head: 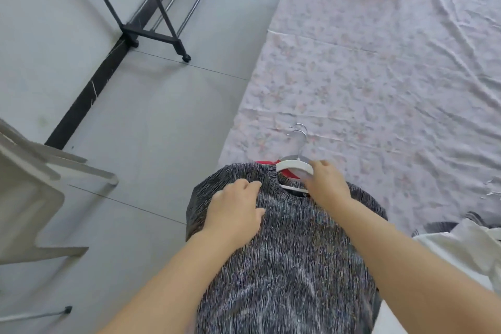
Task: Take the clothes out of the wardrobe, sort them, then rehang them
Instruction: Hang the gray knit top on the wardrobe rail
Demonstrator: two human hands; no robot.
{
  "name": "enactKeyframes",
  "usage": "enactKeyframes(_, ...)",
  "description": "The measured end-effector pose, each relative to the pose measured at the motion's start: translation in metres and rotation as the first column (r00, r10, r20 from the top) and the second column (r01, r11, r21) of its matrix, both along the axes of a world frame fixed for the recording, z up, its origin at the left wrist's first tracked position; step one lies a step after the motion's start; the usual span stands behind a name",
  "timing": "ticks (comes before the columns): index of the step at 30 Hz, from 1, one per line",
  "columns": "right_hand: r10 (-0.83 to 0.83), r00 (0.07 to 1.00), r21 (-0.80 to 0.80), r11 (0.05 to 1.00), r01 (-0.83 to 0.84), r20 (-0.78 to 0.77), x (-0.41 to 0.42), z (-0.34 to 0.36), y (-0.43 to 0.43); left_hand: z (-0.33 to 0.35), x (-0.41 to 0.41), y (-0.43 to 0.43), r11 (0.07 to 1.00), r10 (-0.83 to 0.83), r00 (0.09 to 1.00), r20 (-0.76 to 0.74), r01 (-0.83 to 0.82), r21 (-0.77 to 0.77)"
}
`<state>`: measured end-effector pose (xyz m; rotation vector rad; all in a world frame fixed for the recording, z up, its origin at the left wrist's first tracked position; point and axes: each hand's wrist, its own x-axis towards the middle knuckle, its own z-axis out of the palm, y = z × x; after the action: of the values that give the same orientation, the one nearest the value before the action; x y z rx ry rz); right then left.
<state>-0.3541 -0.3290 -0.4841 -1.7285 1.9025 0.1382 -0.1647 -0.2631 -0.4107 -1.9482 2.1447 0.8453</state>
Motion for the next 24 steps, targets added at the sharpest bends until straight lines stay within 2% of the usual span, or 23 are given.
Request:
enactKeyframes(7, 0.082, 0.961, -0.064, 0.993, -0.103, -0.264, -0.004, -0.032, -0.017, -0.027, 0.004, -0.009, 1.0, 0.007, 0.999, -0.047, -0.008, -0.02)
enactKeyframes(9, 0.091, 0.956, -0.106, 0.987, -0.124, -0.278, -0.006, -0.028, -0.014, -0.025, 0.004, -0.011, 0.999, 0.017, 0.998, -0.059, -0.019, -0.028)
enactKeyframes(13, -0.009, 0.998, -0.261, 0.965, -0.009, -0.067, -0.008, -0.001, 0.007, -0.01, 0.004, -0.011, 0.998, 0.004, 0.996, -0.086, -0.01, -0.066)
enactKeyframes(16, -0.004, 0.996, -0.451, 0.891, 0.045, 0.091, -0.002, 0.035, 0.032, 0.011, 0.003, -0.011, 0.99, -0.013, 0.99, -0.144, -0.007, -0.14)
enactKeyframes(19, 0.06, 0.987, -0.637, 0.769, 0.05, 0.15, 0.01, 0.084, 0.056, 0.035, 0.0, -0.006, 0.972, -0.041, 0.976, -0.215, -0.011, -0.236)
enactKeyframes(21, 0.073, 0.983, -0.691, 0.72, 0.064, 0.167, 0.021, 0.123, 0.07, 0.055, 0.0, 0.002, 0.958, -0.06, 0.962, -0.267, -0.02, -0.287)
enactKeyframes(24, 0.059, 0.981, -0.713, 0.695, 0.093, 0.186, 0.033, 0.18, 0.088, 0.087, 0.007, 0.015, 0.863, -0.046, 0.926, -0.374, -0.151, -0.481)
